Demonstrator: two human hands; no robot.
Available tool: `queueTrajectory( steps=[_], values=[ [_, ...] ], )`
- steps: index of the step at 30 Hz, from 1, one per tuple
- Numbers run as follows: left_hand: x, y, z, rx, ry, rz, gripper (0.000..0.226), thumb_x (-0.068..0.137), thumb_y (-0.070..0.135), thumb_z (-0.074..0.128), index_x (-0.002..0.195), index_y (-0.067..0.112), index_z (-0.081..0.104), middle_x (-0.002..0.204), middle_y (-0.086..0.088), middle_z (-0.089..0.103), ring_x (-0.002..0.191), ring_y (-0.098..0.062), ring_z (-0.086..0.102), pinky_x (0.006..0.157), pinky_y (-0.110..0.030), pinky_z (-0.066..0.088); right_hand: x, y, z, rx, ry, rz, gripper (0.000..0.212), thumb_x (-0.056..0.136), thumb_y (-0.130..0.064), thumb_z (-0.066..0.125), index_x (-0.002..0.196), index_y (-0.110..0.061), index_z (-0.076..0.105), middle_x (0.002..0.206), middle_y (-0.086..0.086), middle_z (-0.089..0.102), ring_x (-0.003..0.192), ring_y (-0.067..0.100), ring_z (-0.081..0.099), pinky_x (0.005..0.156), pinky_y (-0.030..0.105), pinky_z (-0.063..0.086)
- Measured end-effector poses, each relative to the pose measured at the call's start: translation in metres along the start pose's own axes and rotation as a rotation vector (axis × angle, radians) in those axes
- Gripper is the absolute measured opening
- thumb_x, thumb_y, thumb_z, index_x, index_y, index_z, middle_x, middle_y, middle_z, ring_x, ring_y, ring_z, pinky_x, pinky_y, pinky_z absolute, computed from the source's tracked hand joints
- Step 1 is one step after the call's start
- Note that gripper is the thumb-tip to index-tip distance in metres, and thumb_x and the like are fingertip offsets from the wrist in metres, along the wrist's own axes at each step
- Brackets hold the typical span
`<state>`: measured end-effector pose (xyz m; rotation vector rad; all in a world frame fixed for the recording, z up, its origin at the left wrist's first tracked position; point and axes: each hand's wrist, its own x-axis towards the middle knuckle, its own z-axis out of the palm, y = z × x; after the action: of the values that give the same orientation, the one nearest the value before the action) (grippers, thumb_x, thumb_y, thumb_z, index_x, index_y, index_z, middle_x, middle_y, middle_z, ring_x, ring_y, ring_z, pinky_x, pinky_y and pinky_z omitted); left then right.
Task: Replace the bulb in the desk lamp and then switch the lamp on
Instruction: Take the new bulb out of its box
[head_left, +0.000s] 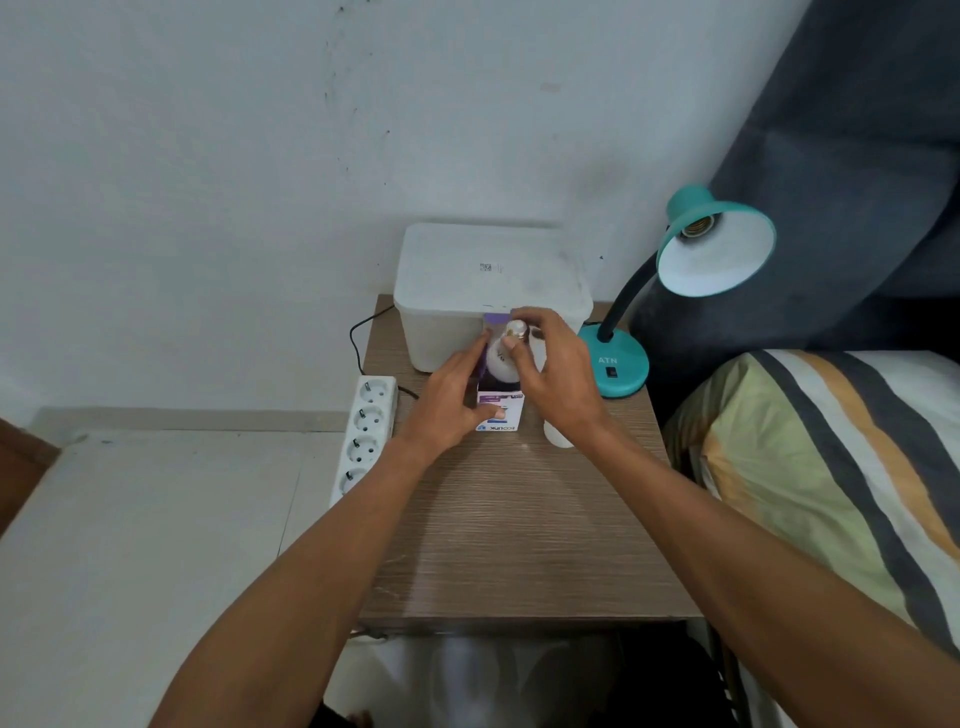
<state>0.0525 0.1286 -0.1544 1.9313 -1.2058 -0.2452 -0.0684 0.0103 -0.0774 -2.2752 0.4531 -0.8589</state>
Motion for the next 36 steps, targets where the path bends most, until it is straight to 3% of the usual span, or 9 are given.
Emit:
queueTrajectory(
  steps=[4, 7, 11, 16, 23, 27, 30, 33, 36],
  values=[
    [-0.002, 0.0, -0.001, -0.002, -0.006, -0.004, 0.112, 0.072, 0.021, 0.091, 0.16, 0.028, 0.022, 0.143, -0.007, 0.054, 0.125, -0.02, 0.058, 0.106, -0.037, 0.049, 0.006, -0.002, -0.006, 0.046, 0.176, 0.158, 0.022, 0.102, -0.025, 0.048, 0.119, -0.013, 0.056, 0.093, -0.005, 0.064, 0.084, 0.008, 0.062, 0.075, 0.026, 0.05],
    [-0.006, 0.001, -0.001, -0.015, -0.006, -0.008, 0.112, 0.072, 0.019, 0.091, 0.159, 0.03, 0.023, 0.142, -0.005, 0.054, 0.122, -0.016, 0.06, 0.105, -0.039, 0.051, 0.003, 0.008, -0.004, 0.085, 0.192, 0.322, 0.024, 0.097, -0.02, 0.04, 0.101, -0.013, 0.062, 0.088, -0.004, 0.062, 0.085, 0.015, 0.062, 0.078, 0.041, 0.054],
    [-0.008, 0.004, -0.002, -0.017, 0.003, -0.011, 0.109, 0.073, 0.018, 0.09, 0.16, 0.026, 0.023, 0.143, -0.006, 0.054, 0.121, -0.014, 0.06, 0.105, -0.036, 0.05, 0.006, 0.012, -0.001, 0.138, 0.164, 0.556, 0.018, 0.099, -0.028, 0.053, 0.093, -0.018, 0.066, 0.085, 0.001, 0.069, 0.082, 0.021, 0.068, 0.08, 0.043, 0.058],
    [-0.007, 0.002, -0.003, -0.039, 0.008, -0.016, 0.112, 0.075, 0.021, 0.089, 0.16, 0.03, 0.017, 0.143, -0.005, 0.055, 0.121, -0.014, 0.061, 0.103, -0.039, 0.053, 0.012, 0.007, 0.0, 0.359, 0.143, 0.59, 0.018, 0.092, -0.036, 0.069, 0.093, -0.019, 0.074, 0.078, 0.003, 0.075, 0.055, 0.024, 0.068, 0.068, 0.041, 0.061],
    [-0.009, 0.005, -0.002, -0.073, 0.009, -0.03, 0.113, 0.076, 0.022, 0.089, 0.161, 0.03, 0.015, 0.145, -0.004, 0.054, 0.122, -0.01, 0.06, 0.103, -0.04, 0.053, 0.017, 0.005, 0.003, 0.5, 0.19, 0.68, 0.016, 0.09, -0.032, 0.073, 0.098, -0.017, 0.075, 0.086, 0.0, 0.077, 0.059, 0.02, 0.067, 0.073, 0.036, 0.061],
    [-0.009, 0.005, -0.002, -0.076, 0.005, -0.036, 0.115, 0.075, 0.021, 0.089, 0.161, 0.03, 0.013, 0.144, -0.005, 0.055, 0.124, -0.012, 0.059, 0.102, -0.042, 0.053, 0.023, 0.004, 0.006, 0.507, 0.251, 0.723, 0.009, 0.087, -0.029, 0.076, 0.087, -0.02, 0.074, 0.085, -0.001, 0.077, 0.069, 0.024, 0.071, 0.075, 0.039, 0.062],
    [-0.008, 0.006, -0.003, -0.065, 0.004, -0.036, 0.116, 0.075, 0.02, 0.09, 0.161, 0.028, 0.013, 0.143, -0.004, 0.055, 0.123, -0.011, 0.058, 0.103, -0.039, 0.052, 0.027, 0.006, 0.004, 0.508, 0.252, 0.77, 0.007, 0.084, -0.015, 0.078, 0.089, -0.016, 0.073, 0.093, 0.006, 0.074, 0.072, 0.026, 0.07, 0.076, 0.043, 0.062],
    [-0.007, 0.006, -0.002, -0.062, 0.002, -0.041, 0.116, 0.075, 0.021, 0.089, 0.161, 0.03, 0.012, 0.143, -0.002, 0.056, 0.123, -0.01, 0.059, 0.103, -0.037, 0.052, 0.022, 0.009, 0.002, 0.448, 0.187, 0.694, 0.024, 0.08, -0.013, 0.078, 0.1, -0.027, 0.073, 0.096, 0.007, 0.074, 0.076, 0.025, 0.072, 0.074, 0.037, 0.061],
    [-0.007, 0.005, 0.0, -0.055, 0.005, -0.053, 0.115, 0.077, 0.022, 0.088, 0.16, 0.033, 0.009, 0.143, -0.001, 0.056, 0.123, -0.011, 0.059, 0.103, -0.038, 0.052, 0.013, 0.007, -0.003, 0.394, 0.115, 0.592, 0.023, 0.084, -0.012, 0.074, 0.103, -0.025, 0.074, 0.079, 0.01, 0.075, 0.06, 0.019, 0.068, 0.069, 0.032, 0.06]
  ],
)
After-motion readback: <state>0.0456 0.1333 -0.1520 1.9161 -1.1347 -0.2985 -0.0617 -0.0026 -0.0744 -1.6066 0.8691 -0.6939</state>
